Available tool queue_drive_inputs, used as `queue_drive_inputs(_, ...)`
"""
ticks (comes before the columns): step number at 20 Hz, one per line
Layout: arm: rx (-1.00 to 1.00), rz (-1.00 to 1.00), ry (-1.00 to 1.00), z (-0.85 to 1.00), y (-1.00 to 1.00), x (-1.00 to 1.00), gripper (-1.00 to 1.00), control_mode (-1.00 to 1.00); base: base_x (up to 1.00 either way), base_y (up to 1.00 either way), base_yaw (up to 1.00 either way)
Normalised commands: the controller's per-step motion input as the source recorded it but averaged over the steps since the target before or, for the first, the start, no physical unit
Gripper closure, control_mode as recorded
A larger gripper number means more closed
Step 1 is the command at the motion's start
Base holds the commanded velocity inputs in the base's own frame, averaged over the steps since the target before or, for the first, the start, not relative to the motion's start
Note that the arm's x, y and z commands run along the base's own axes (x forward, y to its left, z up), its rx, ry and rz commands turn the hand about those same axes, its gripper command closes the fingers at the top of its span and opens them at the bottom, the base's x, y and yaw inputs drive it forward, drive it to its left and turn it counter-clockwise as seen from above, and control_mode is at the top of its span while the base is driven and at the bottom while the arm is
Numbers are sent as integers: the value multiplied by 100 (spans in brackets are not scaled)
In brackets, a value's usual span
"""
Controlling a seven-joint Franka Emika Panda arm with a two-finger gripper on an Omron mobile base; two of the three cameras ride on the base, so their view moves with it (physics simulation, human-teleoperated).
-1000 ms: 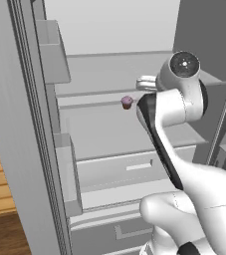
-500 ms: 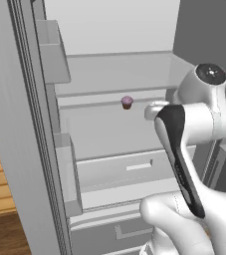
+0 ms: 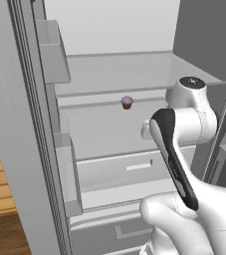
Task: Take the strawberry from the fridge and place it on top of the pancake, located on the dining counter.
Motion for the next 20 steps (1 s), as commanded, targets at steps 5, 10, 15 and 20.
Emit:
queue_drive_inputs(5,0,-1,9,-59,-8,4,100,-100,0,0,0)
queue_drive_inputs(10,0,0,-5,-20,-12,-39,100,-100,0,0,0)
queue_drive_inputs(15,0,0,-5,-18,-4,-33,100,-100,0,0,0)
queue_drive_inputs(20,0,0,3,-26,-3,0,100,-100,0,0,0)
